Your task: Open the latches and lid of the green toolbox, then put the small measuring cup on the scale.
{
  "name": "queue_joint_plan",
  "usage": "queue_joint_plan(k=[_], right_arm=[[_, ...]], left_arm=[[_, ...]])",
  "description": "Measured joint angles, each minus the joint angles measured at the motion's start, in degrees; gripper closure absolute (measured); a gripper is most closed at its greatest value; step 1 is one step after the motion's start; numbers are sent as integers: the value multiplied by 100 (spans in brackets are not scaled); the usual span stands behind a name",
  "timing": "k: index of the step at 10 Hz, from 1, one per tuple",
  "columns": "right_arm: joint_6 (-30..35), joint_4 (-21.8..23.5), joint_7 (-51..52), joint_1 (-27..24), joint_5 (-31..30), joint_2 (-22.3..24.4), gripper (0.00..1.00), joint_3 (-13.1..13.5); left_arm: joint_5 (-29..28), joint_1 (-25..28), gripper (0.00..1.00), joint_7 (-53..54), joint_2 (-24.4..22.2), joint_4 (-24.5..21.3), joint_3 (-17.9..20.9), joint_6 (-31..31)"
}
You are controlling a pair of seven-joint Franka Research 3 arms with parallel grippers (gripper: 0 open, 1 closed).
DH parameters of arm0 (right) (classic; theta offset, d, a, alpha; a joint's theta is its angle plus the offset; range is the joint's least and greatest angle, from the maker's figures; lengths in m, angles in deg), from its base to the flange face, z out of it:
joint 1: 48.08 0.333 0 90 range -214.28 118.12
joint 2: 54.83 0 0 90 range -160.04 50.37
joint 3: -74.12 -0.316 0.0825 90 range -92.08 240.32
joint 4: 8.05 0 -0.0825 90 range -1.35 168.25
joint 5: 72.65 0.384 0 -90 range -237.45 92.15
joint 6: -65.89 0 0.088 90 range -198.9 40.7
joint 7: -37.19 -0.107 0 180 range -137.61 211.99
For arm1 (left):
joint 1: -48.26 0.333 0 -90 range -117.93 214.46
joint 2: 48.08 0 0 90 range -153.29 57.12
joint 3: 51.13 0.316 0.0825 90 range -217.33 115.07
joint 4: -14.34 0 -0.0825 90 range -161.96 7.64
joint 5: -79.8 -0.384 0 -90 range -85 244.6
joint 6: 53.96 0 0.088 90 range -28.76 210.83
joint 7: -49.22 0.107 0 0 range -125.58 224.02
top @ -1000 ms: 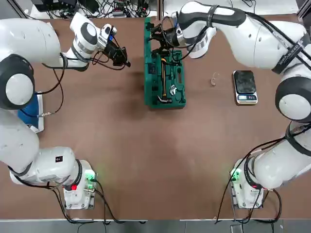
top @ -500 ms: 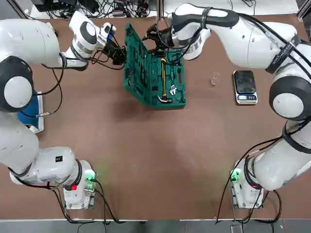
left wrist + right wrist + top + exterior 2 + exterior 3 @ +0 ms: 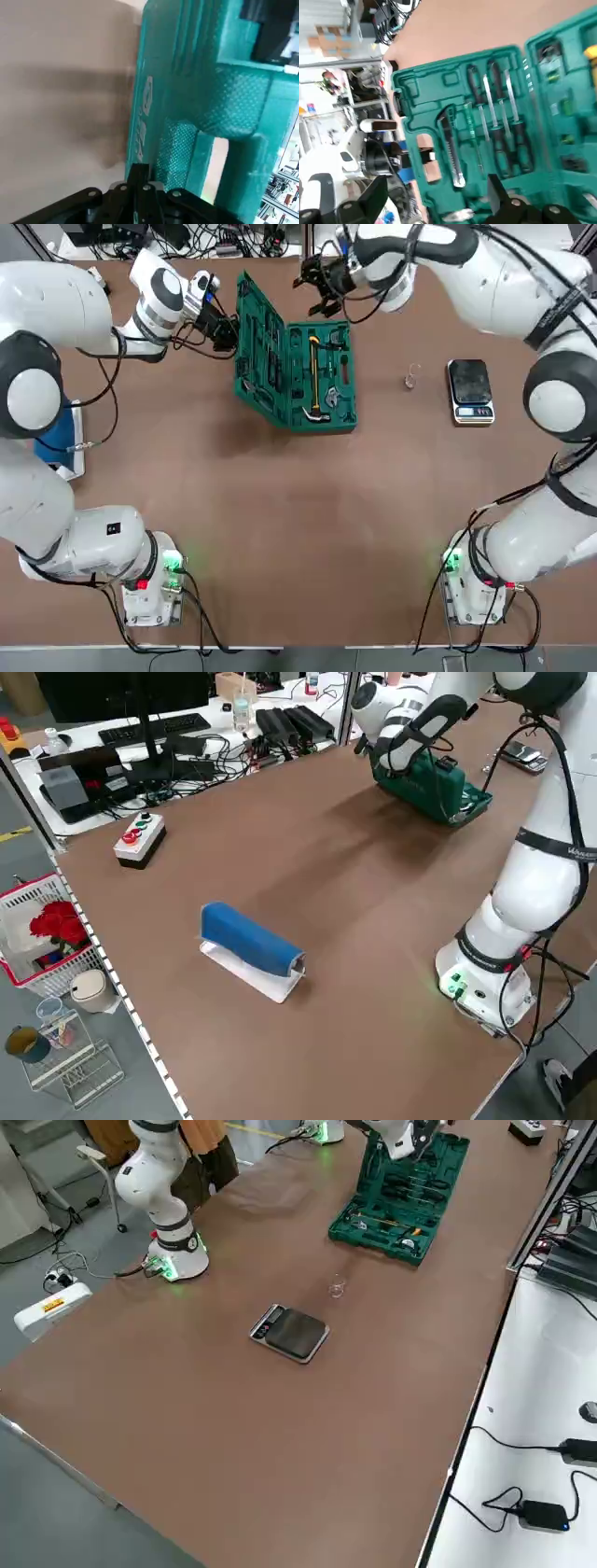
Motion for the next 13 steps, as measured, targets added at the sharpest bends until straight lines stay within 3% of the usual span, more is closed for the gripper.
queue_joint_plan(k=[3, 4, 5, 8, 10, 13], right_arm=[[1358, 94, -42, -993, -1228, 648, 0, 75], [1904, 190, -110, -1231, -1873, 986, 0, 264], [2542, 215, -157, -1327, -2590, 1326, 0, 624], [3898, 187, -305, -1381, -4335, 2241, 0, 1424], [4591, -192, -335, -1394, -5531, 2547, 0, 1672], [5027, -1057, -347, -1494, -5900, 2567, 0, 1839]], left_arm=[[0, 215, 99, -9, -1, -43, 22, -4], [0, 251, 99, -24, -1, -74, 27, -2], [0, 289, 99, -45, 0, -117, 34, 14], [0, 405, 99, -46, 25, -312, 43, 322], [0, 408, 99, -47, 68, -415, 45, 519], [0, 413, 99, -47, 183, -462, 50, 643]])
